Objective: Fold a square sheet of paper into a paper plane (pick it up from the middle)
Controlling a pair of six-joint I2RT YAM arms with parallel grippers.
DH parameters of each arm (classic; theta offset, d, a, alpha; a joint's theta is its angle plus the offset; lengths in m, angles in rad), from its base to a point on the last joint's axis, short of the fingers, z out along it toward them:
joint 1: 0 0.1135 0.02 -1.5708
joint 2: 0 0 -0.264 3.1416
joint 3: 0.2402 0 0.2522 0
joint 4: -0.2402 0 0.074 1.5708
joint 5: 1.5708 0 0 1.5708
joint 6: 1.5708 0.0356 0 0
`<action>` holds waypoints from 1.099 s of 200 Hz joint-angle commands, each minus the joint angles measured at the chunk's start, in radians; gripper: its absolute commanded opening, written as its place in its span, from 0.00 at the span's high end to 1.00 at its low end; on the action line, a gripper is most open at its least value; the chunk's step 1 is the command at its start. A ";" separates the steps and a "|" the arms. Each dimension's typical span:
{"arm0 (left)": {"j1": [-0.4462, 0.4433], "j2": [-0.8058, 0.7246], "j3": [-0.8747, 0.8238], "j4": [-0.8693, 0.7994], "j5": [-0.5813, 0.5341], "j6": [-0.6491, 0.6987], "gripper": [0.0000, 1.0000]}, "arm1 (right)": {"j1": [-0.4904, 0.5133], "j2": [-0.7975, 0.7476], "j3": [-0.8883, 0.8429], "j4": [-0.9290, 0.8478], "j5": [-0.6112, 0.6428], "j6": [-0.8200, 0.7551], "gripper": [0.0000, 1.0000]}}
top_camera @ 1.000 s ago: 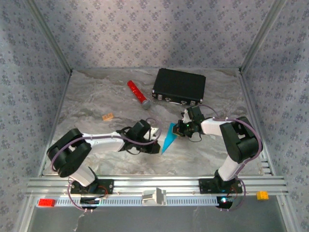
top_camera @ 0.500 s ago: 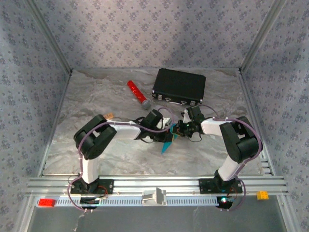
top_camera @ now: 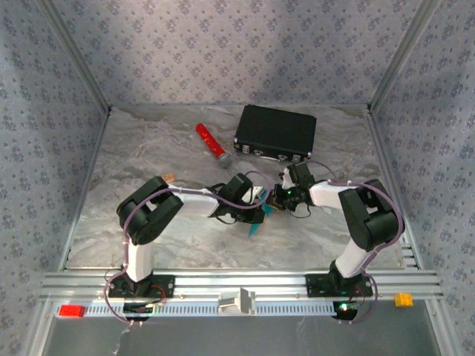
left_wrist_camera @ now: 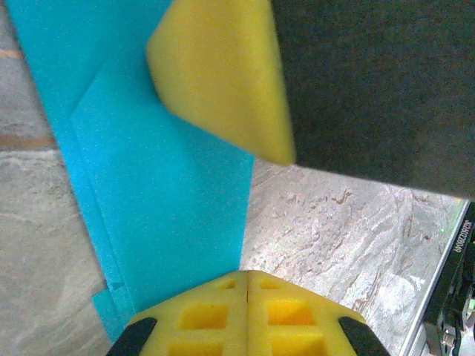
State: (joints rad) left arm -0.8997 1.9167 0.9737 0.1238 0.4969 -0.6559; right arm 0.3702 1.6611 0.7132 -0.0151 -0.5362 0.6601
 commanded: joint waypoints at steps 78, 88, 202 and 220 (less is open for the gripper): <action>-0.031 0.036 -0.086 -0.003 -0.076 -0.135 1.00 | 0.025 0.001 -0.033 0.071 0.059 0.035 0.93; -0.030 0.033 -0.086 -0.003 -0.077 -0.137 1.00 | 0.018 0.021 -0.038 0.084 0.078 0.046 0.93; -0.030 0.023 -0.122 0.063 -0.081 -0.204 1.00 | -0.199 -0.055 -0.037 0.125 -0.007 -0.002 0.92; -0.030 0.020 -0.127 0.096 -0.086 -0.228 1.00 | -0.189 -0.122 -0.057 0.100 0.021 0.004 0.92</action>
State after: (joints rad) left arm -0.9176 1.9110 0.8989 0.2962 0.4561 -0.8501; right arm 0.1677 1.6363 0.6769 0.1093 -0.5365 0.6720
